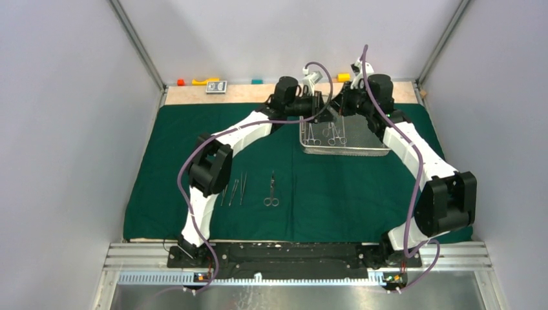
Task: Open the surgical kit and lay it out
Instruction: Place the medical item in the surgical kit.
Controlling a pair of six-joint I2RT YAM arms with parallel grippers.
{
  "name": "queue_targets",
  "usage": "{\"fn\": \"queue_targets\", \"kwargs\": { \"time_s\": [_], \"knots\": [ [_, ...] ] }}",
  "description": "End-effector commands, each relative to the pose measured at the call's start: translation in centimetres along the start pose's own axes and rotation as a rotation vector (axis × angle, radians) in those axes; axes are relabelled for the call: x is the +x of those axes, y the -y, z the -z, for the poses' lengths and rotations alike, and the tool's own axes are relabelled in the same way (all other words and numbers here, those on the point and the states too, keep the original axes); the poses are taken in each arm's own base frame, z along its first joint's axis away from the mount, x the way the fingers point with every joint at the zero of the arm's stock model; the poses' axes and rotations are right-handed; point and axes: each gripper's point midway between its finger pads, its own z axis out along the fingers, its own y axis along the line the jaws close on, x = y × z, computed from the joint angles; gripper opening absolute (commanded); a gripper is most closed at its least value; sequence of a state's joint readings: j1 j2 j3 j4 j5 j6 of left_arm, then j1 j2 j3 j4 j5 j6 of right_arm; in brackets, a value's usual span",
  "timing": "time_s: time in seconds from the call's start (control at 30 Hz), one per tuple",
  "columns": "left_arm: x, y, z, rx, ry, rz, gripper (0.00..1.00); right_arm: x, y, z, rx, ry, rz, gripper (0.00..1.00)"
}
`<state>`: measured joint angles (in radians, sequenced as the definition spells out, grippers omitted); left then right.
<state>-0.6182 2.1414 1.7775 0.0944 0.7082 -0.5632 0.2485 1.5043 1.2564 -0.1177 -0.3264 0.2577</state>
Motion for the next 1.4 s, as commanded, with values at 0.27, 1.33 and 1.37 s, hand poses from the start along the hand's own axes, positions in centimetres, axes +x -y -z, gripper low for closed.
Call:
{"fn": "queue_targets", "kwargs": {
  "time_s": [0.27, 1.33, 1.37],
  "knots": [
    [-0.5, 4.5, 3.7, 0.125, 0.045, -0.19, 0.0, -1.8, -3.0, 3.6, -0.12, 0.116, 0.146, 0.21],
    [7.9, 9.4, 11.3, 0.317, -0.011, -0.515, 0.0, 4.9, -13.4, 8.6, -0.837, -0.015, 0.329, 0.52],
    [8.0, 9.5, 11.3, 0.317, -0.013, -0.517, 0.0, 5.0, -13.6, 8.6, -0.843, -0.018, 0.334, 0.51]
  ]
}}
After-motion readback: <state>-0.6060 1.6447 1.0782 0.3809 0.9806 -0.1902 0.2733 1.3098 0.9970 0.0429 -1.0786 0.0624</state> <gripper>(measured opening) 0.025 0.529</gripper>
